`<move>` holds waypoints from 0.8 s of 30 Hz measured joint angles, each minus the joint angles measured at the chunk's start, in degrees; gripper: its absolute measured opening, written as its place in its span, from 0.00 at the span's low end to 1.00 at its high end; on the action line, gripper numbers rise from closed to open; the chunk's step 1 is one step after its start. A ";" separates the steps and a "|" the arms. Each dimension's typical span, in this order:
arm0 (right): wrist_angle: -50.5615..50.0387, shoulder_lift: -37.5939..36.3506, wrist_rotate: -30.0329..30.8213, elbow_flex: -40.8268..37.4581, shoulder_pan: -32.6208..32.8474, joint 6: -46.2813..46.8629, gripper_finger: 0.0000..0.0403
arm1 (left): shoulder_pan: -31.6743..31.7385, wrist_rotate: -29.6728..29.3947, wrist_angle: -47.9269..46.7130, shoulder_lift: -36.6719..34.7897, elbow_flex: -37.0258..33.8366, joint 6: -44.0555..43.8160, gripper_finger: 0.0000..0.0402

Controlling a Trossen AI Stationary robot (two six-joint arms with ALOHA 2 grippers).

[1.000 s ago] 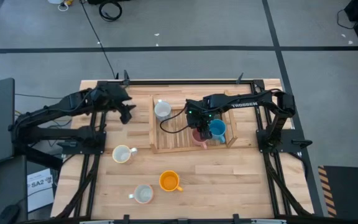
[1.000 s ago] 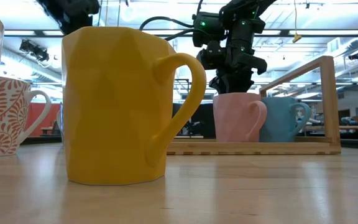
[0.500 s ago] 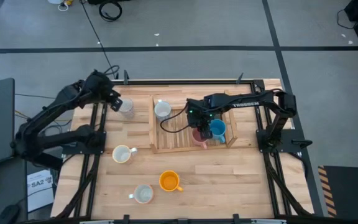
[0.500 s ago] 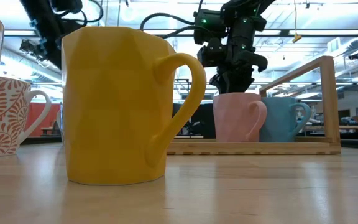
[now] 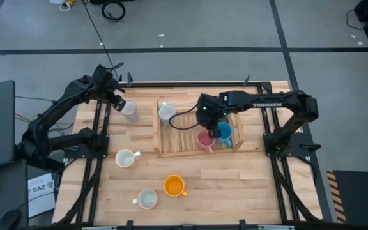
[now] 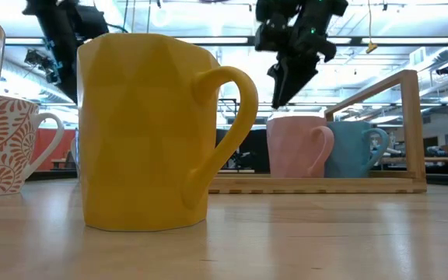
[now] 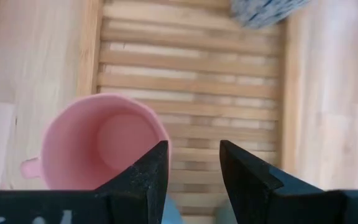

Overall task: Place coffee mugs
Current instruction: Put the gray cup on the shelf

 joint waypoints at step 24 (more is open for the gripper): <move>10.13 -6.52 0.80 0.00 -0.13 0.00 0.37 | 0.94 0.02 1.54 14.78 -0.02 0.54 0.50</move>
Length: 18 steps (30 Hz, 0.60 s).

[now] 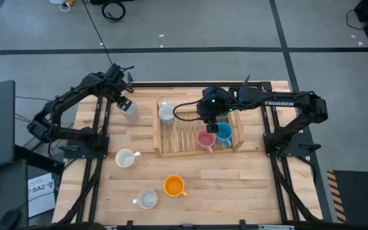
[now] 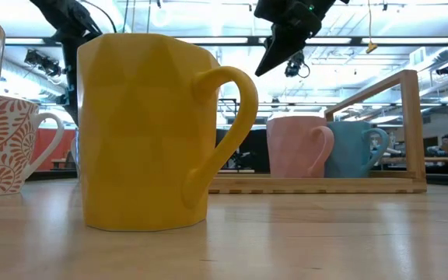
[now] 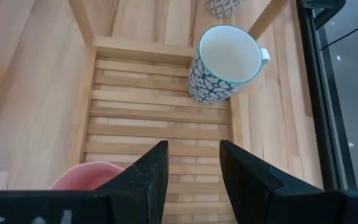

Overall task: Place coffee mugs
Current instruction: Put the gray cup on the shelf

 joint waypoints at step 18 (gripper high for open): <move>-0.02 0.04 0.00 0.00 0.00 0.02 0.37 | -0.44 0.11 2.98 7.02 0.00 -0.63 0.50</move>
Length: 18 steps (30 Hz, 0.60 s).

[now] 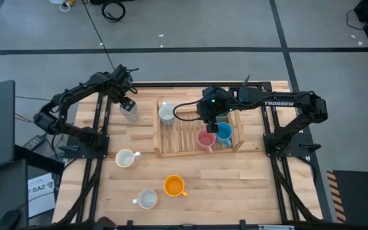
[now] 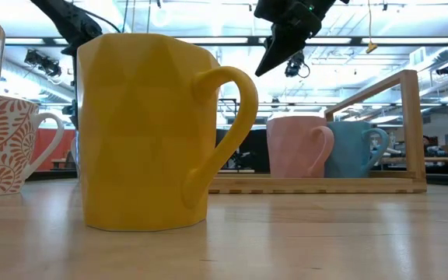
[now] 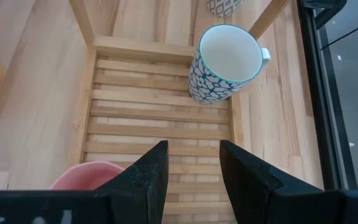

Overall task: Place coffee mugs
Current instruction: Put the gray cup on the shelf

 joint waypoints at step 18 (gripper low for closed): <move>0.00 0.04 -0.02 0.00 0.00 0.15 0.37 | -0.37 -0.14 -0.01 1.02 0.00 -0.01 0.16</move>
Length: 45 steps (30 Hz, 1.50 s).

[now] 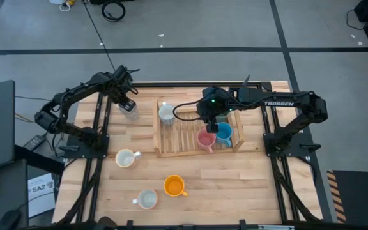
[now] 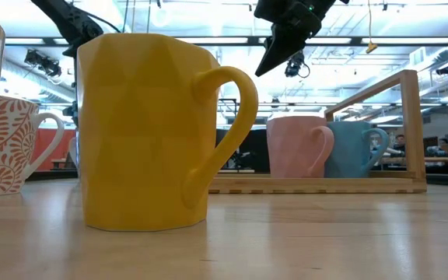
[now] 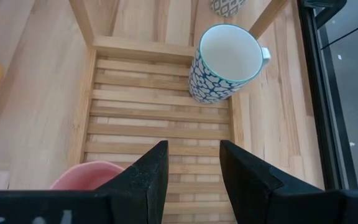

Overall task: Place coffee mugs
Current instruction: Put the gray cup on the shelf

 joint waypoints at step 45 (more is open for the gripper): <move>0.00 0.00 -0.02 0.00 0.00 0.00 0.37 | -0.40 -3.10 -15.44 -0.37 31.86 0.04 0.07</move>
